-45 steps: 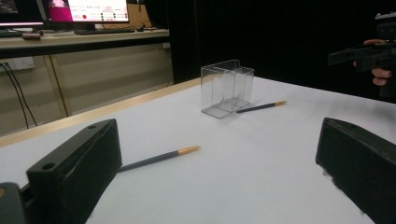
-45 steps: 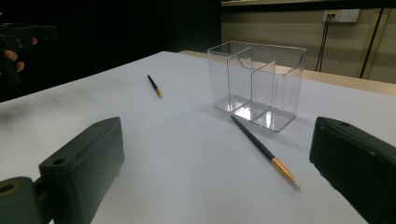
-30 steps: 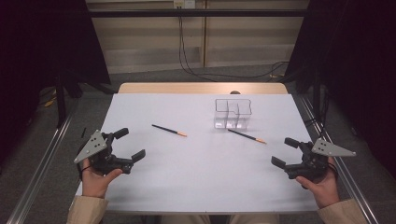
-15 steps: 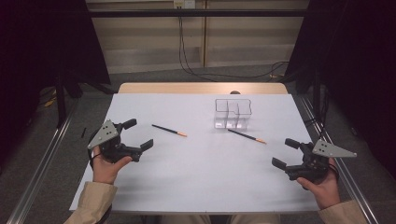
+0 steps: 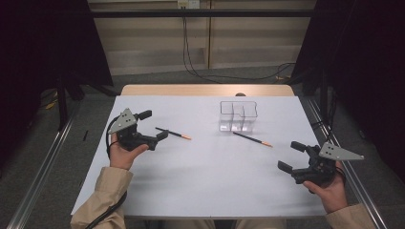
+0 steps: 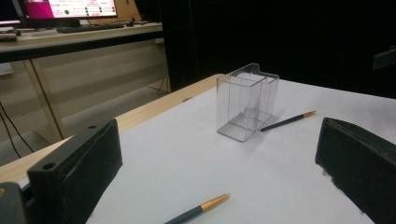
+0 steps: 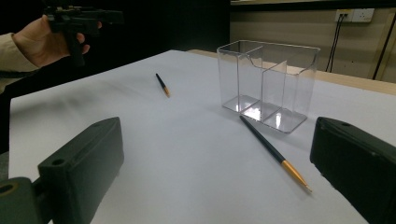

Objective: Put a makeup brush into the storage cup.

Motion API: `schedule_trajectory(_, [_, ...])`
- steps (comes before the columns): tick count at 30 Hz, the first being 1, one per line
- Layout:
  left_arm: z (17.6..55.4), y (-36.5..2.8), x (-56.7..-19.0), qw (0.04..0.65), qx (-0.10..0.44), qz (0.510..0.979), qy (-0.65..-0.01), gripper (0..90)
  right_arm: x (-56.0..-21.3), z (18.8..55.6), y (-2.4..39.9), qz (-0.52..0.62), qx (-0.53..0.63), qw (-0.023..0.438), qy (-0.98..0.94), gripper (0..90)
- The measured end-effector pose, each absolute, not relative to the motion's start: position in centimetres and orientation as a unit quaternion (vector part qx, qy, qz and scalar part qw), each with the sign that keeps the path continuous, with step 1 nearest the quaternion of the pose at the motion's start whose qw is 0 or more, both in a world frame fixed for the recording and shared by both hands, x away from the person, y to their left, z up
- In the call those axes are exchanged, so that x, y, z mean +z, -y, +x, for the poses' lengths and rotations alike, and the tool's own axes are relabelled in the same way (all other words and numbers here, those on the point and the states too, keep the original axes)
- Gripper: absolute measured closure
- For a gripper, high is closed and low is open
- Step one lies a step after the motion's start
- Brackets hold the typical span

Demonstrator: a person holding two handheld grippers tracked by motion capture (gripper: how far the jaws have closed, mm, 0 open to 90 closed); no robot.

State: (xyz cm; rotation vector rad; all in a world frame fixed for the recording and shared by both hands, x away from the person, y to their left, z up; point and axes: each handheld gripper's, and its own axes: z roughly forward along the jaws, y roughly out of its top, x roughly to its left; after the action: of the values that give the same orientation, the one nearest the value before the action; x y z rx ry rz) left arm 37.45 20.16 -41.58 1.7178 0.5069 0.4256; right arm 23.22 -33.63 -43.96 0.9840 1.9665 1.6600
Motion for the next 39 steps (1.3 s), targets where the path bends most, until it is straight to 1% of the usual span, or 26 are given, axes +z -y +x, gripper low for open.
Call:
schedule_trajectory(6, [38.7,-19.2,-42.3,0.6,0.177,0.748,-0.223,0.3,-44.0,23.2,33.7,0.35,0.59,0.191,-0.702,2.3])
schedule_trajectory(17, [40.3,-17.7,-42.5,0.581,0.182,0.762,-0.221,0.4,-44.1,23.2,33.5,0.344,0.588,0.19,-0.707,2.3])
schedule_trajectory(24, [41.0,-17.3,-42.6,0.58,0.181,0.762,-0.223,0.4,-44.1,23.1,33.4,0.343,0.587,0.19,-0.708,2.4])
schedule_trajectory(29, [41.5,-17.1,-42.8,0.569,0.183,0.77,-0.223,0.4,-44.1,23.1,33.3,0.34,0.585,0.19,-0.711,2.4])
schedule_trajectory(39, [42.7,-16.6,-42.9,0.573,0.181,0.765,-0.23,0.4,-44.0,23.0,33.3,0.337,0.589,0.195,-0.708,2.6])
